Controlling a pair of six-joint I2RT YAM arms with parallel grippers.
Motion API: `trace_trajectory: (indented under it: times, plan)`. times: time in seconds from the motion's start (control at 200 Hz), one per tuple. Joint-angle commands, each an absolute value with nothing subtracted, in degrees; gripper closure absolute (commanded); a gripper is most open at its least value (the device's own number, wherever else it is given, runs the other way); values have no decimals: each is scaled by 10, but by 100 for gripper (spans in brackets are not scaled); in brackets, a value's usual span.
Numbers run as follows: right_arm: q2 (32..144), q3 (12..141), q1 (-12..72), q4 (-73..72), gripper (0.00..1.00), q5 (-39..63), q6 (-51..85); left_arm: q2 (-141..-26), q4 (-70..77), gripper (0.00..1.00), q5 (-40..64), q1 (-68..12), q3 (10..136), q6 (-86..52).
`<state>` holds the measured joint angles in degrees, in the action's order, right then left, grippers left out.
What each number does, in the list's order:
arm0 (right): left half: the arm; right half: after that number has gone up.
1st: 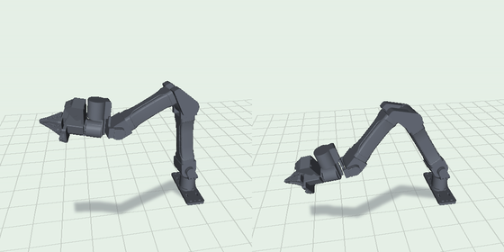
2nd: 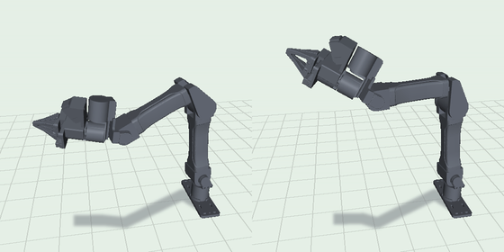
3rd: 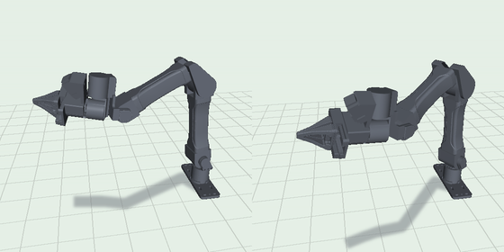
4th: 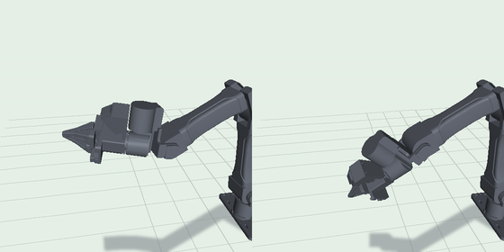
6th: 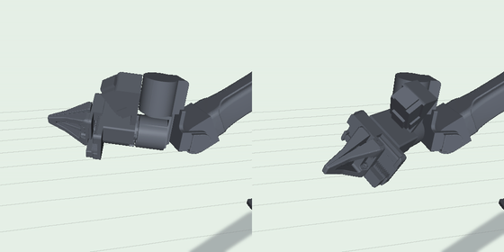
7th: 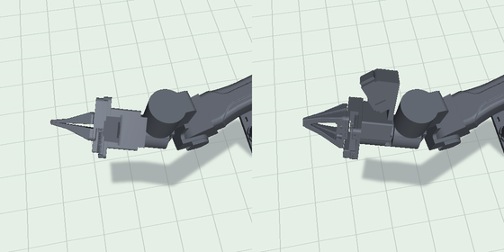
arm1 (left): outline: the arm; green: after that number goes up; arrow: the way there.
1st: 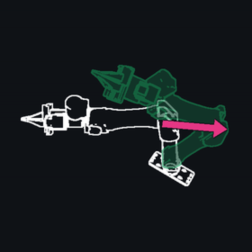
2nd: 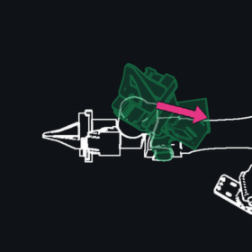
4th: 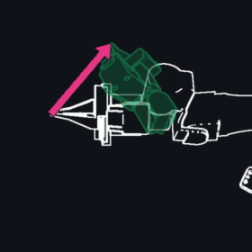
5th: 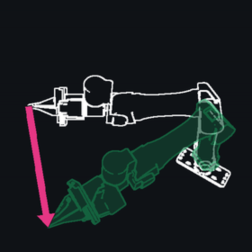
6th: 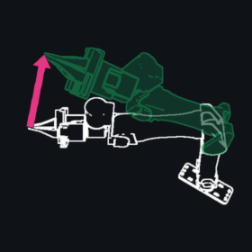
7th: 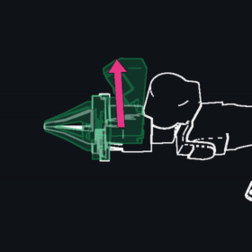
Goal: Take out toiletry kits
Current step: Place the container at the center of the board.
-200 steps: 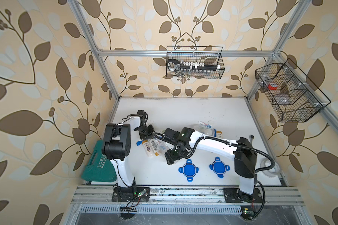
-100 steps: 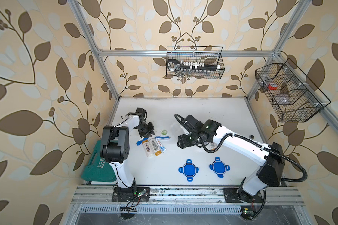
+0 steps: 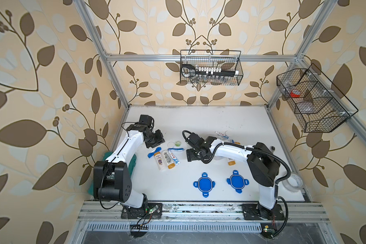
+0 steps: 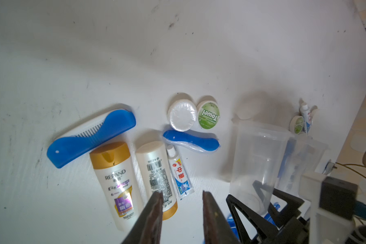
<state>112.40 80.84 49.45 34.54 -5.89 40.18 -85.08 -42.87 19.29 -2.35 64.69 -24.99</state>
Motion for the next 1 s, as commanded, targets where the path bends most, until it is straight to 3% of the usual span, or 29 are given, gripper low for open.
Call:
trace_trajectory:
  times: [0.0, 0.1, 0.335, 0.685, 0.94, 0.995]
  plan:
    - [1114, 795, 495, 342, 5, -39, 402, -846, -436, 66, 193, -30, 637, -242]
    - [1099, 799, 487, 357, 1, -42, 388, -844, -432, 66, 196, -30, 632, -241]
    - [1124, 832, 457, 372, 4, -3, 357, -845, -431, 66, 196, -30, 629, -239]
    - [1125, 809, 457, 323, 29, 47, 439, -845, -430, 67, 198, -30, 630, -238]
    - [1136, 805, 461, 315, 29, 48, 474, -845, -426, 67, 199, -30, 623, -239]
    - [1133, 803, 461, 316, 24, 46, 478, -844, -426, 66, 199, -30, 622, -238]
